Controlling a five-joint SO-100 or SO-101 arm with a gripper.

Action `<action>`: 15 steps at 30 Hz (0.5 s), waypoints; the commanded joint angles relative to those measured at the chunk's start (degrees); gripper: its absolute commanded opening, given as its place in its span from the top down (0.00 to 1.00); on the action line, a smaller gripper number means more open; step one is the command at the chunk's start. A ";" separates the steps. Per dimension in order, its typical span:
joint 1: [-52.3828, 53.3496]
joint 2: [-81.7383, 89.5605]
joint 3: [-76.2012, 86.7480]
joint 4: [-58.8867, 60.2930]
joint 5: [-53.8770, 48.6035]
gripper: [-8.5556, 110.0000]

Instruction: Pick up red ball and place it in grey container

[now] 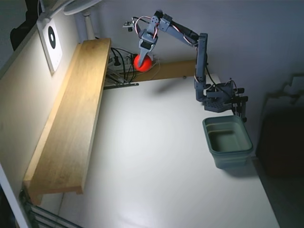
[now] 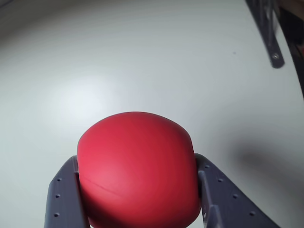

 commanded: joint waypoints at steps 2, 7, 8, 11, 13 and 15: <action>-6.56 0.85 -2.07 0.92 0.18 0.73; -15.38 0.85 -2.07 0.92 0.18 0.73; -16.64 0.85 -2.07 0.92 0.18 0.73; -21.69 0.85 -2.07 0.92 0.18 0.73; -25.47 0.85 -2.07 0.92 0.18 0.73; -28.62 0.85 -2.07 0.92 0.18 0.73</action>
